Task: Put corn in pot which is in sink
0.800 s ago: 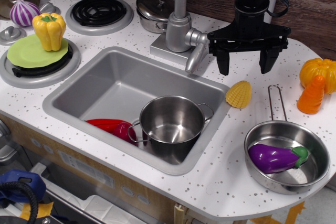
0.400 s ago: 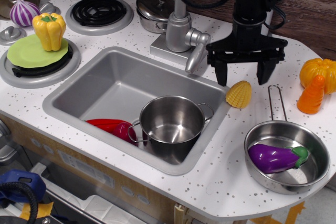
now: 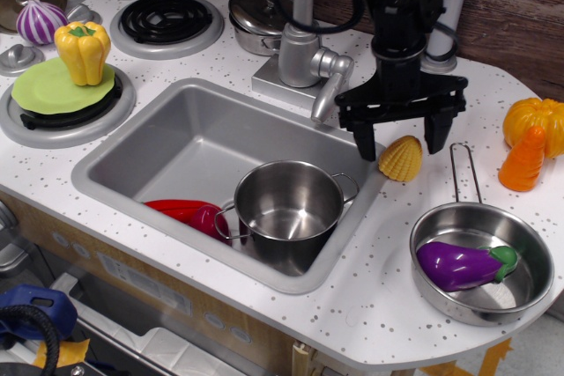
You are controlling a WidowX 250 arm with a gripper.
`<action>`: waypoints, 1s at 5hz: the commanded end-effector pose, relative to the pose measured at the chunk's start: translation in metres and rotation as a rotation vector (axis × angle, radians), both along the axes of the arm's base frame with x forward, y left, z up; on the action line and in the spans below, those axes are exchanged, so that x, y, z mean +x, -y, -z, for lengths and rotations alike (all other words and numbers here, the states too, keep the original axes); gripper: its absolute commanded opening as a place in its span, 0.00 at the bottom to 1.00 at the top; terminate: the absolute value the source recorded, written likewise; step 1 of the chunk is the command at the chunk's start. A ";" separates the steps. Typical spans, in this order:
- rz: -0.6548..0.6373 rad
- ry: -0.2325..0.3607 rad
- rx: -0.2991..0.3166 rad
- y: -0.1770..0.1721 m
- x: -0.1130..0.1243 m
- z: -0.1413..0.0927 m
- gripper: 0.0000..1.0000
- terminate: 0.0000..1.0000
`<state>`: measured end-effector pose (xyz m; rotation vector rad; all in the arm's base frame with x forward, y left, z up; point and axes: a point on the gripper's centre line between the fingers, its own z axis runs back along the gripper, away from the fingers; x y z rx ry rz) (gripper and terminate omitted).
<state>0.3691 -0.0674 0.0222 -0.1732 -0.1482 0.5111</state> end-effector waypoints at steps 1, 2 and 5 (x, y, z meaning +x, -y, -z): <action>0.001 0.054 -0.008 -0.001 0.006 -0.007 1.00 0.00; -0.005 0.079 -0.018 -0.001 0.007 -0.002 1.00 0.00; -0.027 0.098 0.067 0.001 0.003 -0.019 0.00 0.00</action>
